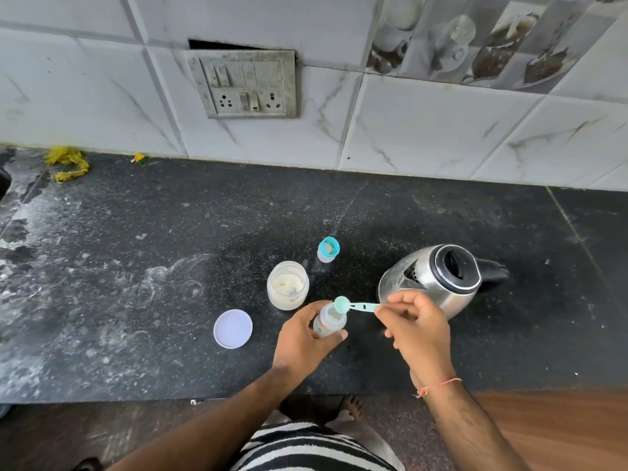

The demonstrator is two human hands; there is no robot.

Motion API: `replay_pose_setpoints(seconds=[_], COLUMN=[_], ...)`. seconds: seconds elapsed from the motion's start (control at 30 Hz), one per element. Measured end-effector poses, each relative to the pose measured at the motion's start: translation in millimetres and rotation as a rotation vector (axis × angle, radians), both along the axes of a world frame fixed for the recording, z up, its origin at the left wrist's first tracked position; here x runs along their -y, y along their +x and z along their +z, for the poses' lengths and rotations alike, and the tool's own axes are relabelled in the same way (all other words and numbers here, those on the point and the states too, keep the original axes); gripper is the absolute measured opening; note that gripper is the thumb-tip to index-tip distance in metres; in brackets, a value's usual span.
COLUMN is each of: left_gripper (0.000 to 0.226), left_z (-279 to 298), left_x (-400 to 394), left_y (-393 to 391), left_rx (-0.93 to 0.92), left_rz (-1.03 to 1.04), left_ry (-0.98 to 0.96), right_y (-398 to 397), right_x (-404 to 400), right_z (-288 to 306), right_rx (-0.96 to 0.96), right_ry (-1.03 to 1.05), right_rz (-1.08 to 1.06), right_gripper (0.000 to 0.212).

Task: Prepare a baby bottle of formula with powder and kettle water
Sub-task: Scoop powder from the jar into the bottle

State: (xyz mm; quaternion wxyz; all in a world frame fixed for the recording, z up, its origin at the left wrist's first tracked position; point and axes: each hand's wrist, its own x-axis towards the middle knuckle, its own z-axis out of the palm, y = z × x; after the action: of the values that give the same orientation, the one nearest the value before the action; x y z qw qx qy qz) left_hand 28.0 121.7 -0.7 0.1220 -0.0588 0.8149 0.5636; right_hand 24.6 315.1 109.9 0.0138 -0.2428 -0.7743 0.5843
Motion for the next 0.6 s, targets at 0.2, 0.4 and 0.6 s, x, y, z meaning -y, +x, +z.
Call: replay_pose_setpoints(seconds=[0.2,0.4,0.6], left_gripper=[0.054,0.056,0.042], left_z=[-4.1,-10.4,-7.5], left_x=[-11.6,-24.2,-18.3], left_y=[-17.5,-29.4,-23.8], left_rx=[0.060,0.033,0.054], left_rz=[-0.062,-0.055,-0.042], left_ry=[-0.002,0.004,-0.002], right_y=[-1.5,-22.0,-57.7], right_x=[2.6,29.8,70.4], right_z=[5.9,6.6,-19.4], right_rx=[-0.020,0.002,-0.020], right_ry=[-0.234,-0.262,0.021], right_rz=[-0.115,-0.038,0.117], right_gripper=[0.017,0.019,0.017])
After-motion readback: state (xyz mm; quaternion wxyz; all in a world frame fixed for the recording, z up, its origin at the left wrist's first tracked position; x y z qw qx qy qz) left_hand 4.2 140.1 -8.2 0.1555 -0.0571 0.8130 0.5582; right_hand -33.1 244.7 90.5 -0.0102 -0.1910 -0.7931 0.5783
